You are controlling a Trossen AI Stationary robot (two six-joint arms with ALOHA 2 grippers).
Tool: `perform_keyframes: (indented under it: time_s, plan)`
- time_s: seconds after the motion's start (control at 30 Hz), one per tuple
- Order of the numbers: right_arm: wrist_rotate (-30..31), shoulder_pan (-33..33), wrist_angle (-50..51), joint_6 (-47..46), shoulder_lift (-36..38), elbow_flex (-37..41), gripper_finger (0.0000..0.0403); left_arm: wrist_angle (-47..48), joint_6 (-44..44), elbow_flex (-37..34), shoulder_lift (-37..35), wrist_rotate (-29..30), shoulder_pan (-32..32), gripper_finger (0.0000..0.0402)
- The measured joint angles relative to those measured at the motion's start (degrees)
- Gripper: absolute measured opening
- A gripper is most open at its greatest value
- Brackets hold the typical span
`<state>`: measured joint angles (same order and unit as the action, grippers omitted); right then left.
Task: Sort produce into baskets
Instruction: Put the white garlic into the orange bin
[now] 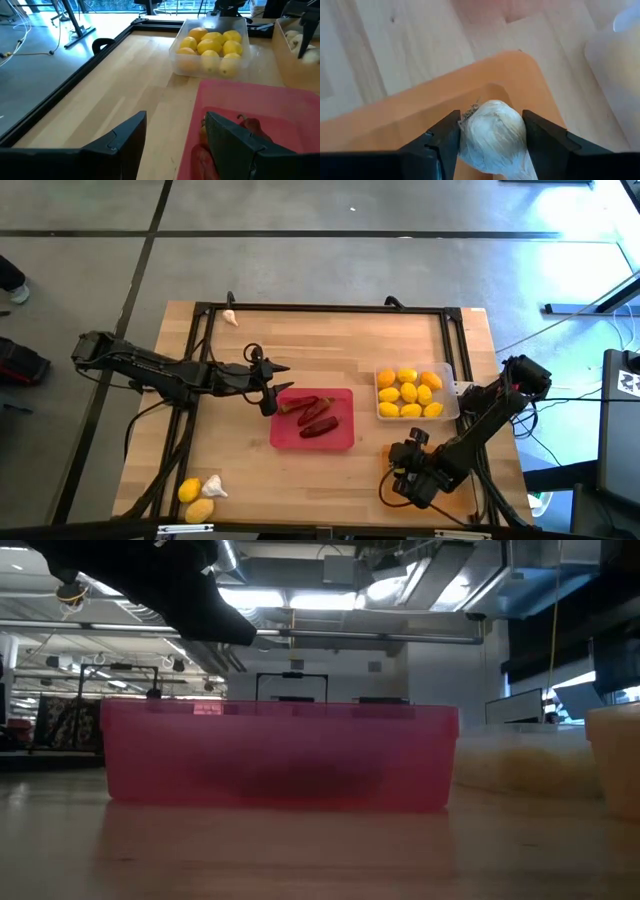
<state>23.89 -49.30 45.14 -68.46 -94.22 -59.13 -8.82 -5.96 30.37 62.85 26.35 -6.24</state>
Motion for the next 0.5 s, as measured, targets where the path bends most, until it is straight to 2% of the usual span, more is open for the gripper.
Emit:
perform_keyframes:
  time_s: [0.33,0.5]
  plan:
    - [-0.09,0.64,-0.92,-0.01,-0.76,0.0,0.0254,0.02,-0.05,0.0,0.0,0.01,0.0,0.02]
    - [-0.4,1.04,-1.38,0.02,-0.58,-0.02,0.0269,0.04,-0.11,0.0,0.0,0.0,0.0,0.02]
